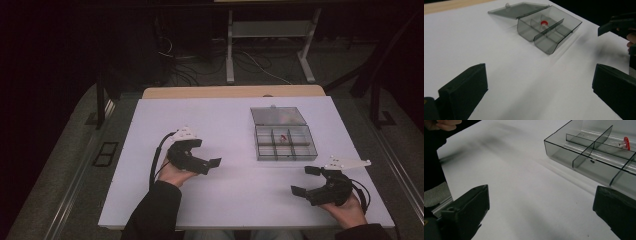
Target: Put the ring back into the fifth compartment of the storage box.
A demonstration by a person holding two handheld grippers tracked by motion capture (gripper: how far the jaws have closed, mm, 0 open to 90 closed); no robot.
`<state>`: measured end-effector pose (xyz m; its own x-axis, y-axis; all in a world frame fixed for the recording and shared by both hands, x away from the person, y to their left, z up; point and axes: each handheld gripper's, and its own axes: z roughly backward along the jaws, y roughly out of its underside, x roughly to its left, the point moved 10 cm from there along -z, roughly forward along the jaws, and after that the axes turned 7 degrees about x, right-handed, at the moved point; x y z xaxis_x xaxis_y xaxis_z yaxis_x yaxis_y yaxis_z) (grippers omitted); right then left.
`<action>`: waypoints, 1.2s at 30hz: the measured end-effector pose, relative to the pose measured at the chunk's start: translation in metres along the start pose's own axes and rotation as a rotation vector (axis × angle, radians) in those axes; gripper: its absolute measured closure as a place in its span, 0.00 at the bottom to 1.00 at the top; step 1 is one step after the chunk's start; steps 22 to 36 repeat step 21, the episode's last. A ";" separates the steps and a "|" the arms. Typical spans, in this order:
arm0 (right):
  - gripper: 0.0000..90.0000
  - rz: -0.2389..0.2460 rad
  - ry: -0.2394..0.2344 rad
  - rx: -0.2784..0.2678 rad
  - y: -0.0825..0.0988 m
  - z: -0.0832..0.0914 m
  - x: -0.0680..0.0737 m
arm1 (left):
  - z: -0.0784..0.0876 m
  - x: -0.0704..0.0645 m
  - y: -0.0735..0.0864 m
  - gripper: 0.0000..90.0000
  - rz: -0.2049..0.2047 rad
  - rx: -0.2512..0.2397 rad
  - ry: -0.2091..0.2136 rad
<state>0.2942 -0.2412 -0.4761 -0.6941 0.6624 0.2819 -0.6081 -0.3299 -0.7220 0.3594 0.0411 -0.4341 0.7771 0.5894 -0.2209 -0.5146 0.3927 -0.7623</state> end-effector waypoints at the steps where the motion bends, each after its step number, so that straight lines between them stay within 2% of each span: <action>1: 0.00 0.000 0.000 0.000 0.000 0.000 0.000 | 0.002 0.001 0.004 0.00 0.007 -0.003 -0.003; 14: 0.00 -0.005 0.000 0.007 0.001 -0.001 0.000 | 0.020 0.011 0.054 0.00 0.074 0.000 -0.038; 19: 0.00 -0.006 -0.002 0.006 0.001 -0.001 0.000 | 0.023 0.012 0.067 0.00 0.089 -0.009 -0.036; 36: 0.00 -0.004 0.000 0.005 0.001 -0.001 0.000 | 0.023 0.013 0.070 0.00 0.091 -0.010 -0.034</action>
